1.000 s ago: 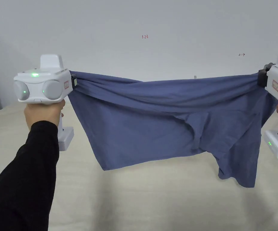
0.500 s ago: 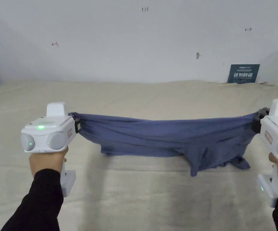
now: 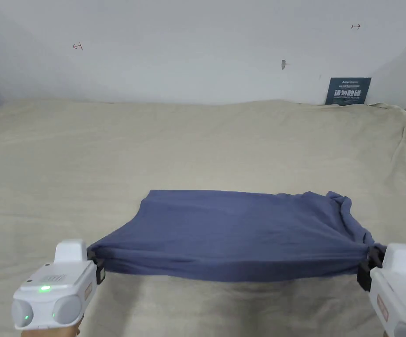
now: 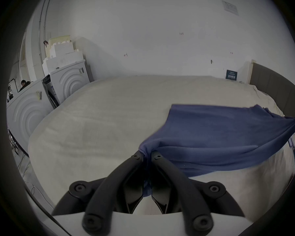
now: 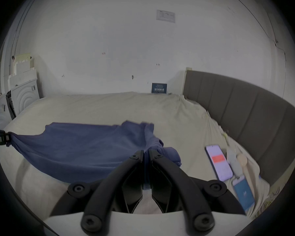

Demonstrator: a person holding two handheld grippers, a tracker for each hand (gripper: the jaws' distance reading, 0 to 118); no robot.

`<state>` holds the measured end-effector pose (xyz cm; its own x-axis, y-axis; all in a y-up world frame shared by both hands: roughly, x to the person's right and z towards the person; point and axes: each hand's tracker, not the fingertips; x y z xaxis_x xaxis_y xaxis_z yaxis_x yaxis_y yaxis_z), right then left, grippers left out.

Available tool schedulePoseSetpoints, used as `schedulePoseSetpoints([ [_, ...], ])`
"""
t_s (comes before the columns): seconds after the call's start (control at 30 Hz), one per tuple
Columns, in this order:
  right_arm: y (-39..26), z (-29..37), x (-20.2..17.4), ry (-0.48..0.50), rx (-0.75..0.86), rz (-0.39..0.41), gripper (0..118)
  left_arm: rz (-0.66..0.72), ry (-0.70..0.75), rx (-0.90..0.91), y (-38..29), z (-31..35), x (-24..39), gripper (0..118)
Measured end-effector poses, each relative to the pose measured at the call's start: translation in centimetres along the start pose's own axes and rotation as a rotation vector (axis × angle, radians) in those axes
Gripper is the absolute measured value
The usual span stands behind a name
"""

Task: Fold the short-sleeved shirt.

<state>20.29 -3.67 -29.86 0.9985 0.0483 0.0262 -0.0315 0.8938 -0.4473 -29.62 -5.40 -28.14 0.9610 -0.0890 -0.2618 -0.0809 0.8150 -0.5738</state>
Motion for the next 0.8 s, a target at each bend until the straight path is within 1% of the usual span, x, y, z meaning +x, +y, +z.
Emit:
schedulePoseSetpoints([
  [0.13,-3.0,2.5,0.3,0.002,-0.04,-0.016,4,-0.012,0.001,-0.033,-3.1,2.6,-0.6,5],
  [0.33,-6.6,5.6,1.6,-0.004,-0.088,-0.063,4,0.004,-0.006,-0.063,-6.5,6.2,-1.7,5],
  [0.47,-8.6,7.3,1.8,-0.004,-0.118,-0.061,4,0.024,-0.004,-0.07,-7.8,7.9,-2.3,5],
  [0.5,-8.8,8.3,1.1,-0.006,-0.128,-0.064,4,0.027,-0.004,-0.074,-8.1,8.2,-2.4,5],
  [0.67,-10.8,8.2,1.4,-0.011,-0.189,-0.083,4,0.026,0.008,-0.112,-9.5,7.7,-2.3,5],
  [0.8,-11.9,6.6,1.2,-0.024,-0.255,-0.071,4,0.019,0.021,-0.173,-10.5,6.0,-1.9,5],
])
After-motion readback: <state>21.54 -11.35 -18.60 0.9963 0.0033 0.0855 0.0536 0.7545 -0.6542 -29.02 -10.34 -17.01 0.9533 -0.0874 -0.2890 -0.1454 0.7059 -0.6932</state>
